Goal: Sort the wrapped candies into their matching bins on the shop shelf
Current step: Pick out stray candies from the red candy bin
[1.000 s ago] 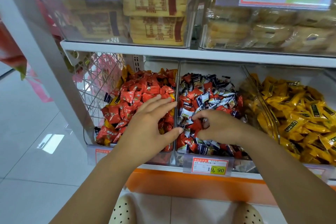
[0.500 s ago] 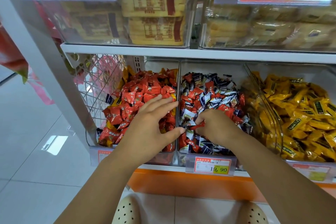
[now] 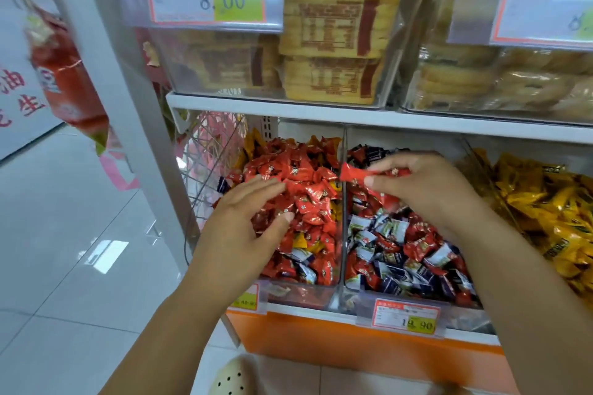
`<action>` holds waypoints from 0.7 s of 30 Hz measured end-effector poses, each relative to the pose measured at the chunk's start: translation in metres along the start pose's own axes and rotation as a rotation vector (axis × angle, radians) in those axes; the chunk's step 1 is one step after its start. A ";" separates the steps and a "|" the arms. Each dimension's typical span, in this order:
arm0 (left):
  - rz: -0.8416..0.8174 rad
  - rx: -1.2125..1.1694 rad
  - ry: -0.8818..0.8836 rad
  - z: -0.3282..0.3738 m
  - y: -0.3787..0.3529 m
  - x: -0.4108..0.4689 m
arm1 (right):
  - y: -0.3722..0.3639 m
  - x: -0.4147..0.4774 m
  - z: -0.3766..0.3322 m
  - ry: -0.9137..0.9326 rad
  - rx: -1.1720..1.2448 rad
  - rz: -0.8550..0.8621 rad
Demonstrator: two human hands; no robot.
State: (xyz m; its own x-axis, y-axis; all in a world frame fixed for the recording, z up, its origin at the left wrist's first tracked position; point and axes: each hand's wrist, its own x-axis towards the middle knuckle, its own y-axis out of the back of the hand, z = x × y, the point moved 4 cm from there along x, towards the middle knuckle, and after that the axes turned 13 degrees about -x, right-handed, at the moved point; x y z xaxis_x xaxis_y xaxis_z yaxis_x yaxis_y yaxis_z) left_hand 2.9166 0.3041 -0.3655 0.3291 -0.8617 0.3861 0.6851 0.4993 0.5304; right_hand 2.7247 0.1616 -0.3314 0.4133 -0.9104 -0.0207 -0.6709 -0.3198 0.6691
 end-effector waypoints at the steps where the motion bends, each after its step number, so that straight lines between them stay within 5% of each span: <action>1: 0.015 0.006 0.008 -0.002 0.002 0.000 | -0.006 0.004 -0.010 0.031 0.061 0.055; 4: 0.055 0.029 0.023 -0.007 0.006 0.004 | -0.030 0.013 -0.033 0.165 0.036 0.137; 6: 0.061 0.040 0.015 -0.007 0.006 0.006 | -0.043 0.015 -0.039 0.226 0.010 0.040; 11: 0.011 0.043 -0.021 0.000 -0.005 0.009 | -0.021 0.009 -0.015 0.169 0.064 0.006; 15: -0.043 0.043 -0.050 0.010 -0.018 0.008 | -0.006 -0.004 0.029 0.018 -0.218 -0.276; 21: -0.237 0.036 -0.117 0.030 -0.049 0.001 | -0.024 -0.017 0.061 0.135 -0.617 -0.406</action>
State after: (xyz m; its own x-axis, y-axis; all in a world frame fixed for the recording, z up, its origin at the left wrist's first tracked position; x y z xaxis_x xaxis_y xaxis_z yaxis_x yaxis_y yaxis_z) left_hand 2.8639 0.2817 -0.3682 0.0836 -0.9397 0.3316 0.7102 0.2896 0.6417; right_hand 2.6968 0.1685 -0.3923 0.6533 -0.6992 -0.2903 0.0012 -0.3825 0.9240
